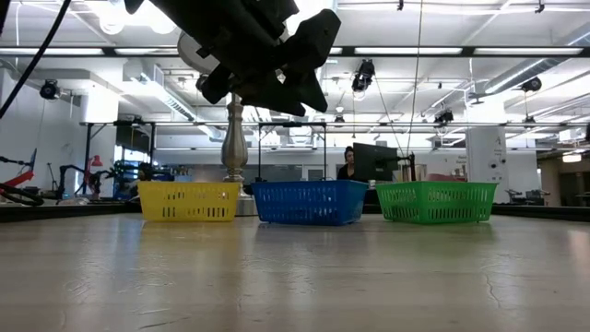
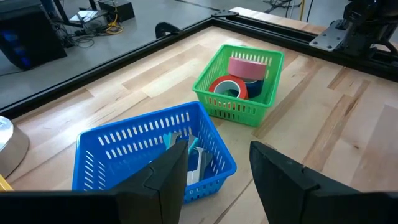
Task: Pick and place Stapler, Stapler remover, tape
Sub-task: Put the red tape into the green bin, then return to Home Position
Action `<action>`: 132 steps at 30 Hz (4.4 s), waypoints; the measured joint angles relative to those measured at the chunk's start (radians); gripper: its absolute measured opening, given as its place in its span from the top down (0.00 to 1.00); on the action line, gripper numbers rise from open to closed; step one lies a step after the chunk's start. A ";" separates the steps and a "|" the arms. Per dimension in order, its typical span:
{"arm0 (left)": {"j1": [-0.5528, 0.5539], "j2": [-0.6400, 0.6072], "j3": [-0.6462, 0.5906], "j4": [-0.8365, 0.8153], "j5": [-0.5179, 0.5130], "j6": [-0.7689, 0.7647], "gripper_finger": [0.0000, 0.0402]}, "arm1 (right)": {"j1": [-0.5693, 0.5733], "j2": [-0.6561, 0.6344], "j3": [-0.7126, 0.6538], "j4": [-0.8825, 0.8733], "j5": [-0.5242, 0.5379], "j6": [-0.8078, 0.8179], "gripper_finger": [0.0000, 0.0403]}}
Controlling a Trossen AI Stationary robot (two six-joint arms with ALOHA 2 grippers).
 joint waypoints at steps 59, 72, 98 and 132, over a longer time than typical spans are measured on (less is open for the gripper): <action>-0.002 0.000 0.000 -0.001 0.060 -0.115 0.56 | -0.803 -0.085 0.053 0.095 0.625 -0.426 0.81; -0.003 0.000 0.000 -0.004 0.060 -0.116 0.56 | -0.804 -0.085 0.040 0.094 0.592 -0.344 0.64; -0.007 0.000 0.000 -0.008 0.068 -0.108 0.56 | -0.825 -0.086 0.067 0.068 0.516 -0.333 0.58; -0.210 -0.313 0.000 -0.553 -0.032 -0.152 0.75 | -0.440 -0.490 0.153 -0.109 0.379 -0.283 0.89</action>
